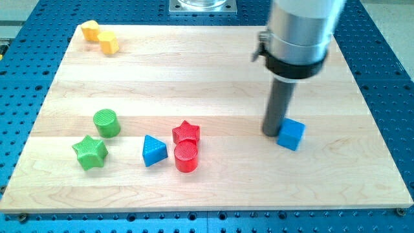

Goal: Place the blue cube at the bottom right corner

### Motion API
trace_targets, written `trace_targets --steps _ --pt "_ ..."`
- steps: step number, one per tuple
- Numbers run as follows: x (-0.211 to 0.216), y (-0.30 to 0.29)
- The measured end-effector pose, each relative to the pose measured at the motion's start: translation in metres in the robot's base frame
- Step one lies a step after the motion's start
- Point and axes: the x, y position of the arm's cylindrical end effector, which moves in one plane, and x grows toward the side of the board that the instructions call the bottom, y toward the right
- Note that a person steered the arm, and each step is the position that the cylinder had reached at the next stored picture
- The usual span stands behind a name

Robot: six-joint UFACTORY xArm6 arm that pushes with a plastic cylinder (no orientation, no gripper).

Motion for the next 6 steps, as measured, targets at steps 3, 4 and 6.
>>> trace_targets --steps 3,4,6 --pt "0.027 0.056" --pt "0.026 0.087" --pt "0.037 0.090"
